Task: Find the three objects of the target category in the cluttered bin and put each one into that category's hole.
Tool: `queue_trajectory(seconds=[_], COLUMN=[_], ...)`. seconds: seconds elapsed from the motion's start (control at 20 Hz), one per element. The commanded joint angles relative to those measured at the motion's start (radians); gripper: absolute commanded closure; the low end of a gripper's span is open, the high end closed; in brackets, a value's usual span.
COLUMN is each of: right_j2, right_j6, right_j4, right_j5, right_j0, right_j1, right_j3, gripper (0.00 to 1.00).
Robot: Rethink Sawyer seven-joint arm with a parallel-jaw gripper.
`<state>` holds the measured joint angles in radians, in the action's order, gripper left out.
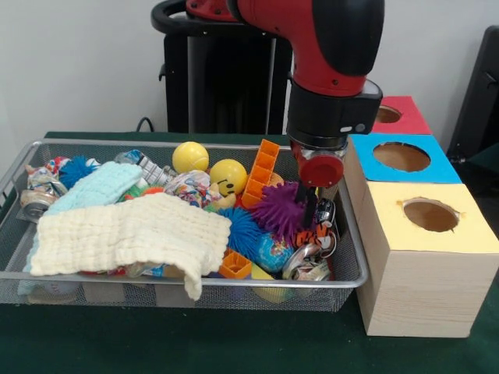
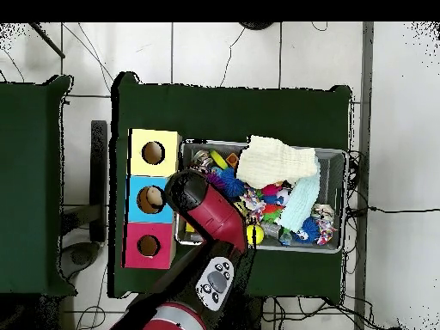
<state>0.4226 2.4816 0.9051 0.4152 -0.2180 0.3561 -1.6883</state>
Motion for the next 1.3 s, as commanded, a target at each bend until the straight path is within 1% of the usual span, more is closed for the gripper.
queue_trajectory(seconds=[0.05, 0.65, 1.1, 1.3], right_j2=[-0.186, -0.205, -0.204, -0.224], right_j6=[0.242, 0.216, 0.202, 0.171], right_j4=[0.077, 0.081, 0.066, 0.060], right_j5=[-0.084, -0.109, -0.108, -0.123], right_j0=[0.028, 0.040, 0.043, 0.061], right_j1=[-0.038, -0.039, -0.041, -0.036], right_j3=[-0.076, -0.083, -0.078, -0.085], gripper=[0.00, 0.00, 0.00, 0.00])
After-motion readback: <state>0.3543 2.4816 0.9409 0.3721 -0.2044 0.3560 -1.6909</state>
